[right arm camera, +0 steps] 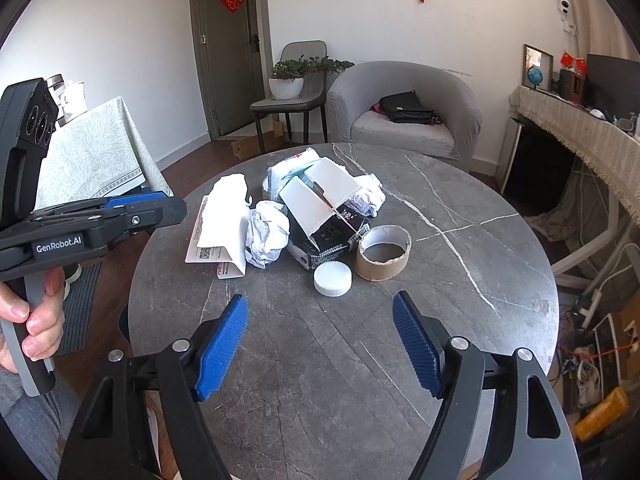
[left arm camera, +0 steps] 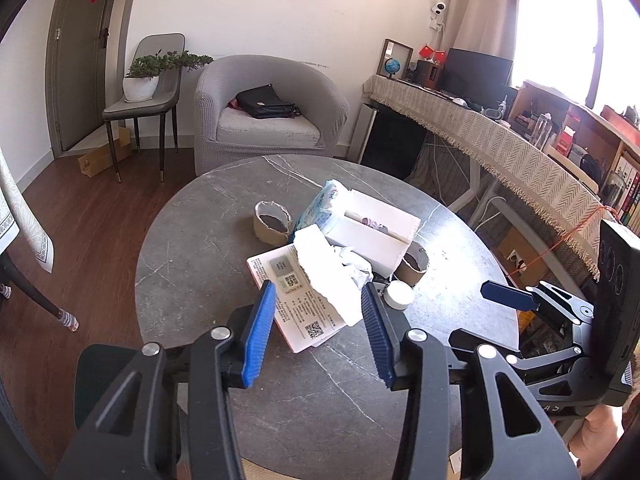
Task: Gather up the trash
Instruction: 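Reach the left tool to the white cardboard package and close on it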
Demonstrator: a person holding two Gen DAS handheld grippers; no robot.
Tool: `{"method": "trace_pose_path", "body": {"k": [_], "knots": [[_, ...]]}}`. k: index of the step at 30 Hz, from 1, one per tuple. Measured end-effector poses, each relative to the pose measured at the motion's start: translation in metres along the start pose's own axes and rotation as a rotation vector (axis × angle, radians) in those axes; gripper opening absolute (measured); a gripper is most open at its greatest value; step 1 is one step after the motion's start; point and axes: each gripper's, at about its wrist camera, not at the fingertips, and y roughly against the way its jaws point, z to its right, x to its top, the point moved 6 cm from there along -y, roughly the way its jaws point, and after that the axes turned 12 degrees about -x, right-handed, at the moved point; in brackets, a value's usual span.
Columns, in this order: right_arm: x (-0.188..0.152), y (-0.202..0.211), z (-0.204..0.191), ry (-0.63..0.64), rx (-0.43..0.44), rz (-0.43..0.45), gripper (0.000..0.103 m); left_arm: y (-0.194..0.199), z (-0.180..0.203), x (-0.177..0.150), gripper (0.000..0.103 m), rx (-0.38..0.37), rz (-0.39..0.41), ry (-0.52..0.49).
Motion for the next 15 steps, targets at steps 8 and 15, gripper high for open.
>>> {"method": "trace_pose_path", "body": {"k": [8, 15], "knots": [[-0.006, 0.008, 0.011, -0.004, 0.021, 0.002, 0.067, -0.027, 0.001, -0.003, 0.042, -0.064, -0.038, 0.075], [-0.005, 0.004, 0.010, -0.031, 0.078, -0.009, 0.063, -0.039, -0.009, -0.004, 0.032, -0.156, -0.058, 0.193]]}}
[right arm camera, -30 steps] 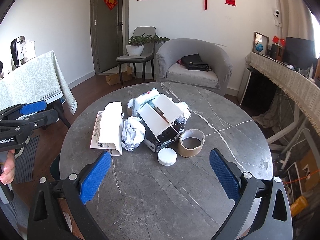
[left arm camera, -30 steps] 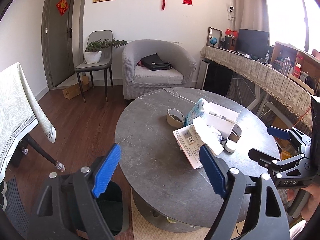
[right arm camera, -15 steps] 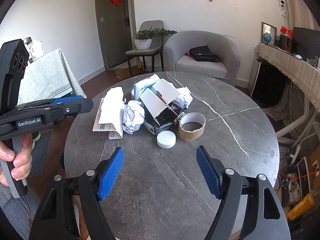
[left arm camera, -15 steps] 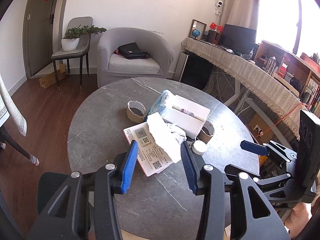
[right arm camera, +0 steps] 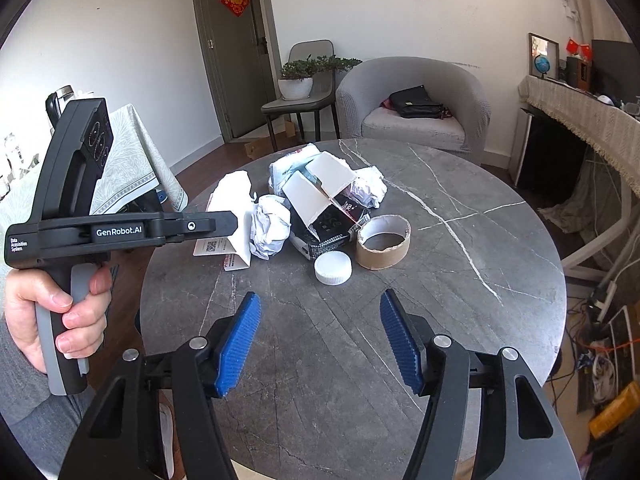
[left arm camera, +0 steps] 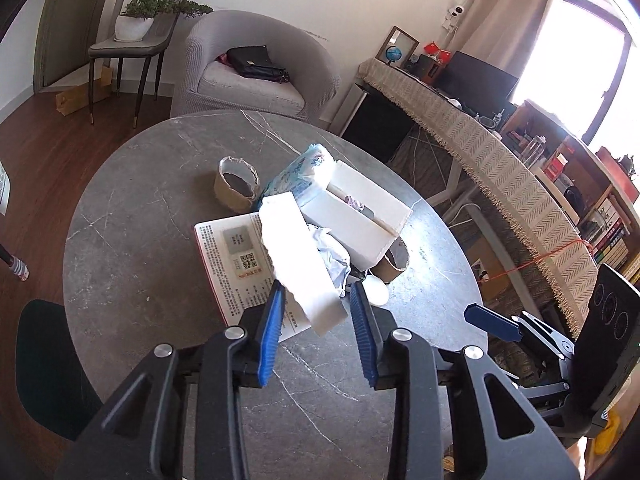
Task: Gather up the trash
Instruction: 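Reach the left tool to the white cardboard package and close on it, then grasp the crumpled white tissue with the right tool while the left tool holds the package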
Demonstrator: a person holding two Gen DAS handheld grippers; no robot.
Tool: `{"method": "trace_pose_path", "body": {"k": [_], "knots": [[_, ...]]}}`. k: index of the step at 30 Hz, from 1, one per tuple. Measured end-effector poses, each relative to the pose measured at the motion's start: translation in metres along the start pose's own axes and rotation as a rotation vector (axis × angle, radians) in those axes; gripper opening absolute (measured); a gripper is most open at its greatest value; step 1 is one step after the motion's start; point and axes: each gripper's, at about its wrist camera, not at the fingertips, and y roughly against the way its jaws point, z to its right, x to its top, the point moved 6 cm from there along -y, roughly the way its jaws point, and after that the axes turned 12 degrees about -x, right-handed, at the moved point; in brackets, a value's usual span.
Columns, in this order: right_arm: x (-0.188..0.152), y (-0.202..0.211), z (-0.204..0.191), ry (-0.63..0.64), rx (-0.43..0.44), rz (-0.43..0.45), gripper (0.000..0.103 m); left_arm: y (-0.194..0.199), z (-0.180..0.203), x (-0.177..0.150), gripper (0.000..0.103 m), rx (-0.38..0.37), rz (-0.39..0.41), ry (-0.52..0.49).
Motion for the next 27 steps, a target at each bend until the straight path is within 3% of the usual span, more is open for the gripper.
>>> {"method": "trace_pose_path", "body": {"k": [8, 12, 23, 27], "knots": [[0.006, -0.005, -0.013, 0.004, 0.030, -0.006, 0.062, -0.001, -0.006, 0.002, 0.018, -0.043, -0.006, 0.032], [0.008, -0.011, -0.023, 0.013, 0.043, -0.020, 0.062, 0.006, -0.005, 0.000, 0.001, -0.014, -0.008, -0.001], [0.022, -0.029, -0.053, 0.016, 0.062, -0.031, 0.056, 0.029, -0.013, -0.001, 0.001, 0.068, -0.006, -0.085], [0.026, -0.040, -0.059, -0.002, 0.054, -0.045, 0.056, 0.038, -0.017, 0.000, 0.001, 0.066, -0.007, -0.097]]}}
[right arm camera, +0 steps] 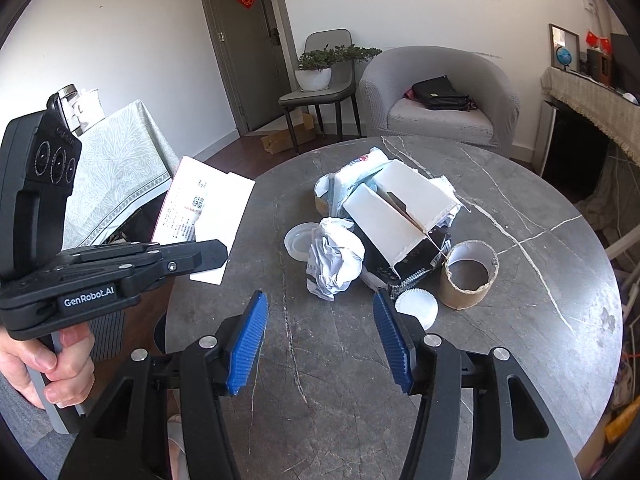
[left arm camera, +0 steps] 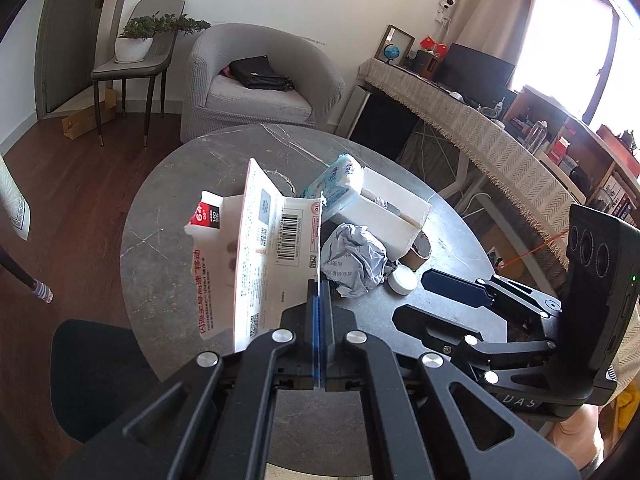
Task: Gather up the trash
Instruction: 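Grasp the crumpled white tissue with the right tool while the left tool holds the package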
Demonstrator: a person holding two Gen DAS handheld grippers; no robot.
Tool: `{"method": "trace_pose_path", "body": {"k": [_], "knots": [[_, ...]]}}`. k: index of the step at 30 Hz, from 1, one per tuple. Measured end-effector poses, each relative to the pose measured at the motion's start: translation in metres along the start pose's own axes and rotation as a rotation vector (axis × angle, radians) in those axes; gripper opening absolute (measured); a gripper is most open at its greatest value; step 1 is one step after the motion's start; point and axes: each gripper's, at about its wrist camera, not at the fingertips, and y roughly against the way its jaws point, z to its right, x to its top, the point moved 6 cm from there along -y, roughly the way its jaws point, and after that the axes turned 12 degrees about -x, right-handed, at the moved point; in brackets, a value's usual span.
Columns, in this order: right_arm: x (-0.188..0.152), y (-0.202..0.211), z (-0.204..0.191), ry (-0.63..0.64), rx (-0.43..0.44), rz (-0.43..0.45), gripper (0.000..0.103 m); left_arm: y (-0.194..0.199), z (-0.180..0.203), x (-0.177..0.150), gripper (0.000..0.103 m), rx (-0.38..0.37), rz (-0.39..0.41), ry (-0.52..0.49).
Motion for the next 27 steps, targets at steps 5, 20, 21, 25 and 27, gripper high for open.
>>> {"method": "trace_pose_path", "body": {"k": [5, 20, 21, 25, 27], "knots": [[0.005, -0.018, -0.004, -0.019, -0.034, -0.020, 0.056, 0.014, -0.009, 0.000, 0.001, -0.009, 0.010, -0.002], [0.021, -0.050, -0.016, 0.019, -0.181, -0.027, 0.033, 0.065, -0.055, -0.004, 0.001, 0.058, 0.031, 0.016], [0.023, -0.049, -0.017, 0.025, -0.189, -0.022, 0.031, 0.068, -0.059, -0.005, 0.001, 0.067, 0.029, 0.016], [0.029, -0.037, -0.018, 0.013, -0.201, -0.007, 0.031, 0.081, -0.078, -0.011, 0.001, 0.104, 0.022, 0.028], [0.033, -0.029, -0.020, 0.009, -0.202, 0.006, 0.031, 0.086, -0.087, -0.014, 0.001, 0.120, 0.019, 0.037]]}}
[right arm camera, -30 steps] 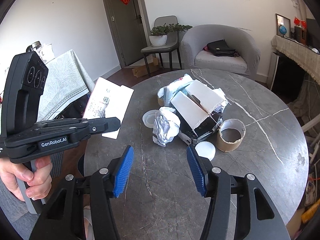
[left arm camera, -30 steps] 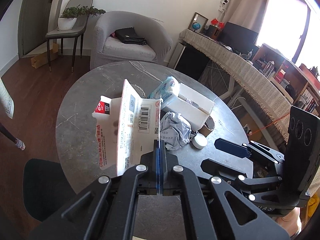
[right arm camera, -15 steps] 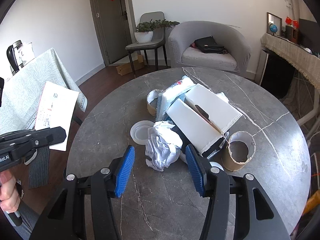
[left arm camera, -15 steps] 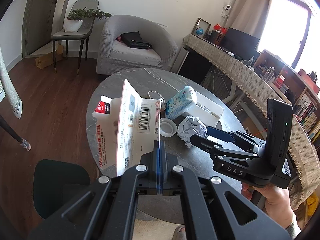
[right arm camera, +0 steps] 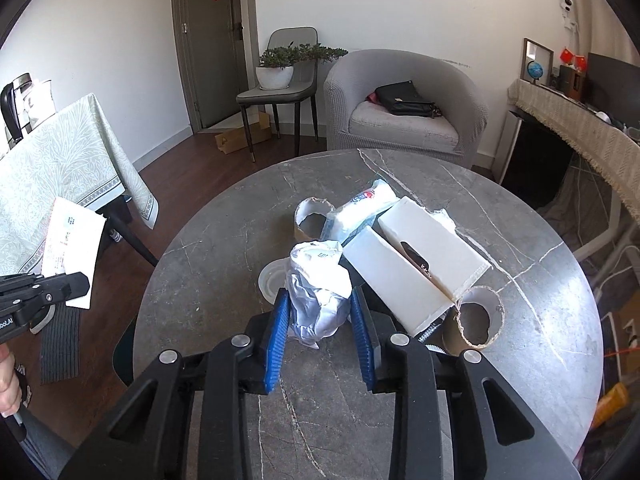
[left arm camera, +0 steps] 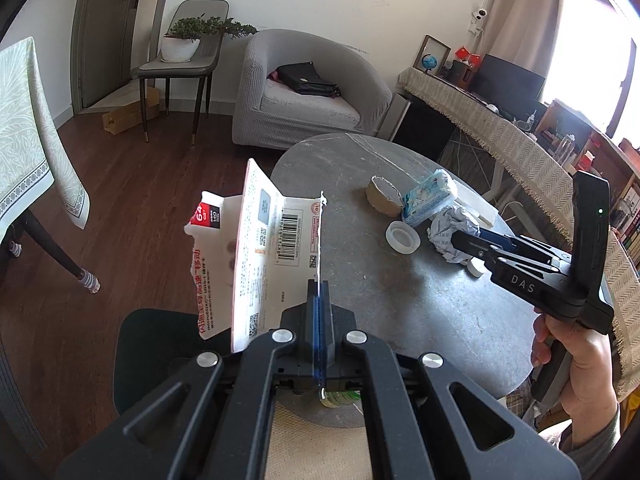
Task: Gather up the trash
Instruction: 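Grasp the crumpled white tissue with the right tool while the left tool holds the package, then carry both items over the green bin and open both tools to drop them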
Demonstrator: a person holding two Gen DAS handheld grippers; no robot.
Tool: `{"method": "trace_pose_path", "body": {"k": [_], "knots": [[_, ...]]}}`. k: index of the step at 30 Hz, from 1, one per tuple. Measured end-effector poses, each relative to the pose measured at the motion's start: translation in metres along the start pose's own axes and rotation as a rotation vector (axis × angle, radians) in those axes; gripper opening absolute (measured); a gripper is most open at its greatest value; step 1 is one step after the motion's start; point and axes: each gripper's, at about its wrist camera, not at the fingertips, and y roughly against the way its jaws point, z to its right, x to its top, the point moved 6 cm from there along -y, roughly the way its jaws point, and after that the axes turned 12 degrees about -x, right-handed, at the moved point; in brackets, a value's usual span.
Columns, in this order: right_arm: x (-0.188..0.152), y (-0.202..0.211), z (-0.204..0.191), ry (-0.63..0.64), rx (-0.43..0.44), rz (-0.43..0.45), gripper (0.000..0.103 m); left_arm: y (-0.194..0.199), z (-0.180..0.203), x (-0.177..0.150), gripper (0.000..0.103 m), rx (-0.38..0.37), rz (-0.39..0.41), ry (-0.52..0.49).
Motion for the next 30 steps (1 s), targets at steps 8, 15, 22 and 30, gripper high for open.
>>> {"method": "trace_pose_path", "body": {"k": [8, 15, 22, 30], "knots": [[0.017, 0.021, -0.030, -0.004, 0.104, 0.025, 0.031, 0.011, -0.048, -0.021, 0.001, 0.068, -0.013, 0.027], [0.026, 0.030, -0.072, 0.051, 0.166, 0.040, 0.031, 0.009, -0.092, -0.043, 0.001, 0.117, -0.050, 0.062], [0.032, 0.026, -0.120, 0.104, 0.233, 0.027, 0.031, -0.003, -0.128, -0.066, 0.001, 0.152, -0.106, 0.110], [0.029, 0.023, -0.161, 0.156, 0.272, 0.014, 0.031, -0.009, -0.159, -0.094, 0.001, 0.183, -0.190, 0.167]]}}
